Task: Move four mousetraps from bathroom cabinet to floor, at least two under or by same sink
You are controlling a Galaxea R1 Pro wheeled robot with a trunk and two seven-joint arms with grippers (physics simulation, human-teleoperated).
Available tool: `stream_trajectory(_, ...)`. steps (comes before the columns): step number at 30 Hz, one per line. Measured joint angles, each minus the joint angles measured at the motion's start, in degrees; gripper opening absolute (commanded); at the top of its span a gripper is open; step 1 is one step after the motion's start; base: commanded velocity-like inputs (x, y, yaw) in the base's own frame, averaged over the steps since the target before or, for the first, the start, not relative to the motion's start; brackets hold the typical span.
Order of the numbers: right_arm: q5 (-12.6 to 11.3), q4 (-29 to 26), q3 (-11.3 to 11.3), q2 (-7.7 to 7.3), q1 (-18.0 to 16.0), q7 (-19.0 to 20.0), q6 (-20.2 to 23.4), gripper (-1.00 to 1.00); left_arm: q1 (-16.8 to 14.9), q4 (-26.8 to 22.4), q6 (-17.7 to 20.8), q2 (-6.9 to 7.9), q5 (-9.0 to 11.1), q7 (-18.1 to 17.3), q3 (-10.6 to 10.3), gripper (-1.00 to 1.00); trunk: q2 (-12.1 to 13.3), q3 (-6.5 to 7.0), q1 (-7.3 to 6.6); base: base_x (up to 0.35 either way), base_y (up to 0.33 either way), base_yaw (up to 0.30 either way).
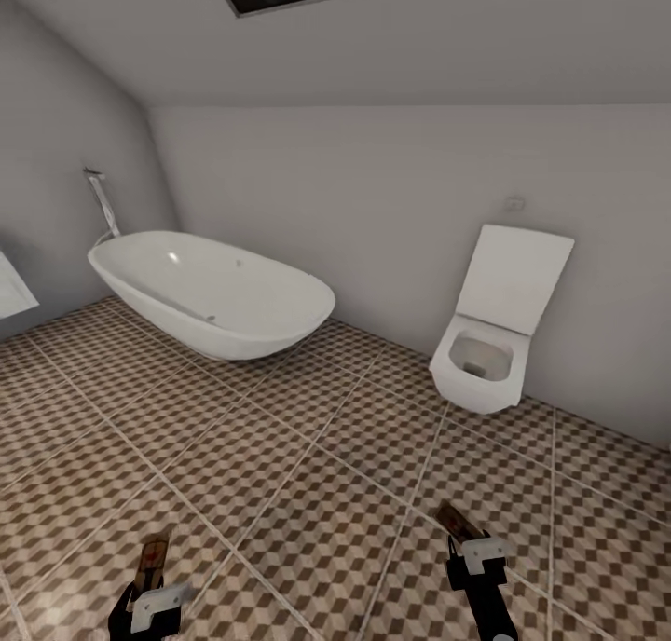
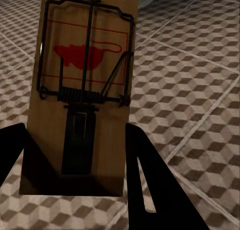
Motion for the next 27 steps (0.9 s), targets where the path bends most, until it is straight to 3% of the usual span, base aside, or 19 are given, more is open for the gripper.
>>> stream_trajectory(27, 0.0, 0.0, 0.0, 0.0, 0.0, 0.0, 0.0, -1.0, 0.0, 0.0, 0.0, -0.03, 0.0, 0.0, 0.0, -1.0, 0.0, 0.0, 0.0, 0.0, 0.0, 0.26)
